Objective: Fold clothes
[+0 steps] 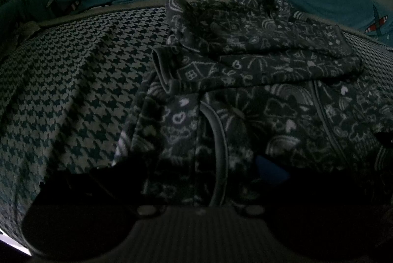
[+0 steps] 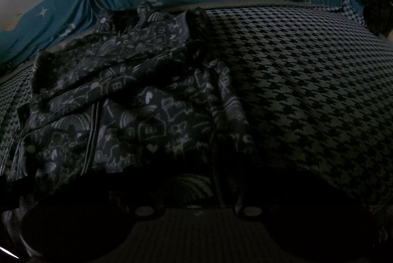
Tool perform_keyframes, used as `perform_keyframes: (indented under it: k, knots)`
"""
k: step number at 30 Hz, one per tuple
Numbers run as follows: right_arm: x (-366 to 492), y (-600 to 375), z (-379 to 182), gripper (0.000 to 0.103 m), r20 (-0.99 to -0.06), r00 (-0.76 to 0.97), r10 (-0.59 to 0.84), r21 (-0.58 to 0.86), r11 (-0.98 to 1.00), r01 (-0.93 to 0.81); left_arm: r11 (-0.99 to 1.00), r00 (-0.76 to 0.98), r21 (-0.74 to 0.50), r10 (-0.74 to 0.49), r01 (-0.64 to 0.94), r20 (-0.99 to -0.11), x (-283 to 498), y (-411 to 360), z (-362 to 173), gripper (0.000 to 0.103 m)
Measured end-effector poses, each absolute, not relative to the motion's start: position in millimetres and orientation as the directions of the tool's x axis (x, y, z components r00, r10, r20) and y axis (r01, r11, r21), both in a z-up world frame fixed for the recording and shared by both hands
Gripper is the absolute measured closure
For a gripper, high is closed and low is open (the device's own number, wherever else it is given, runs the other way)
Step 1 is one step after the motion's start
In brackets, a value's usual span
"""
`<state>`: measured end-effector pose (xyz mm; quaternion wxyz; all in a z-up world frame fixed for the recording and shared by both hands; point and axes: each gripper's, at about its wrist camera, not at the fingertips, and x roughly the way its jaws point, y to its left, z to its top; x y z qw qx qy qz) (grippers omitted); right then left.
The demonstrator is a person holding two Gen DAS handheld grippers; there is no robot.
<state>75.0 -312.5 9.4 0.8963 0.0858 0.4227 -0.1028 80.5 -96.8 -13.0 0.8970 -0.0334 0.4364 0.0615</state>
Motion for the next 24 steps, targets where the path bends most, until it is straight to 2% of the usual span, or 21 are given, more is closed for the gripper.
perform_keyframes:
  k: [24]
  knots:
    - [69.3, -311.6, 6.0, 0.044, -0.760, 0.641, -0.107, 0.055, 0.972, 0.227, 0.990, 0.612, -0.007, 0.079, -0.138, -0.787, 80.0, -97.9, -15.4, 0.000]
